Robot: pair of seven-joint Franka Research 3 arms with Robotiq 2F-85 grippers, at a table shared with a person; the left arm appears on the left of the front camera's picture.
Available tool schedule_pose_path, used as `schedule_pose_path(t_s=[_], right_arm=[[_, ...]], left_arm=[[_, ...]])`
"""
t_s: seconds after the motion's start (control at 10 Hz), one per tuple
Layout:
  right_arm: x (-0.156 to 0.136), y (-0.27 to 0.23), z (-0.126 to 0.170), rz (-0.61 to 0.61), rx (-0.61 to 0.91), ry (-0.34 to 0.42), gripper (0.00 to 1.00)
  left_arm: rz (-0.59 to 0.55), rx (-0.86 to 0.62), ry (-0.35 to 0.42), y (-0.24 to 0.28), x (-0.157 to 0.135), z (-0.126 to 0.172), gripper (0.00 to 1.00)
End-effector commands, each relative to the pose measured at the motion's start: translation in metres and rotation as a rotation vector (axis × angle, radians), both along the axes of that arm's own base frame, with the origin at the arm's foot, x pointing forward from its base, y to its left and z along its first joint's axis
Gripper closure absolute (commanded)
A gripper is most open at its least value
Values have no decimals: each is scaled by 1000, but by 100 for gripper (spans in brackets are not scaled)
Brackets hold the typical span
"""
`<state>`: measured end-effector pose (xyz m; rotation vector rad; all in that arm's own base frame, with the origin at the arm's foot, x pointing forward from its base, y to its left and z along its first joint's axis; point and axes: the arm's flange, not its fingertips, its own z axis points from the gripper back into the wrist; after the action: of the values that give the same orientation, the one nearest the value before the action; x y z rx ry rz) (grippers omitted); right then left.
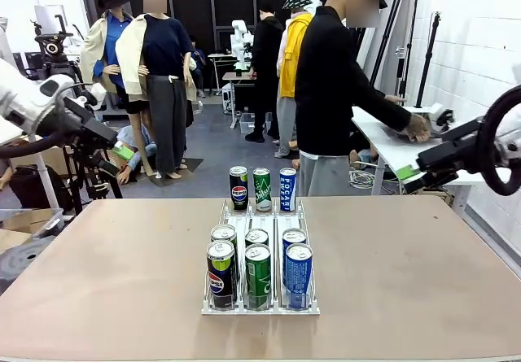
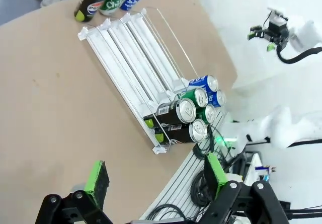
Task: Retrieve and hand over the desired beverage to the person.
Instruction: Pick up a can of the same type that the person held from the Automatic Can Dispenser.
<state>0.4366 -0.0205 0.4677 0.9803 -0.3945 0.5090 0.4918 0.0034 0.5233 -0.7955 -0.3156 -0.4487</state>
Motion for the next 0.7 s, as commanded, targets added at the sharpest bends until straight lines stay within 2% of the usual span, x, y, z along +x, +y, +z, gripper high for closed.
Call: schedule_pose_path(t_s=[0.0, 0.1, 0.2, 0.3, 0.4, 0.6], right_arm=[[3, -23, -7, 8, 118, -3, 0], [0, -36, -14, -2, 168, -11, 0], [-5, -53, -27, -18, 234, -6, 0], [-9, -67, -38, -52, 282, 12, 0], [-13, -81, -49, -91, 340, 39, 0], [-16, -97, -63, -150, 414, 78, 0]], left_arm=[[-12, -99, -11, 27, 11, -6, 0], [7, -161, -7, 45, 17, -14, 0], [32, -219, -38, 64, 16, -20, 0], [30, -252, -75, 76, 13, -21, 0], [76, -288, -100, 92, 6, -20, 0], [120, -312, -101, 107, 1, -24, 0]])
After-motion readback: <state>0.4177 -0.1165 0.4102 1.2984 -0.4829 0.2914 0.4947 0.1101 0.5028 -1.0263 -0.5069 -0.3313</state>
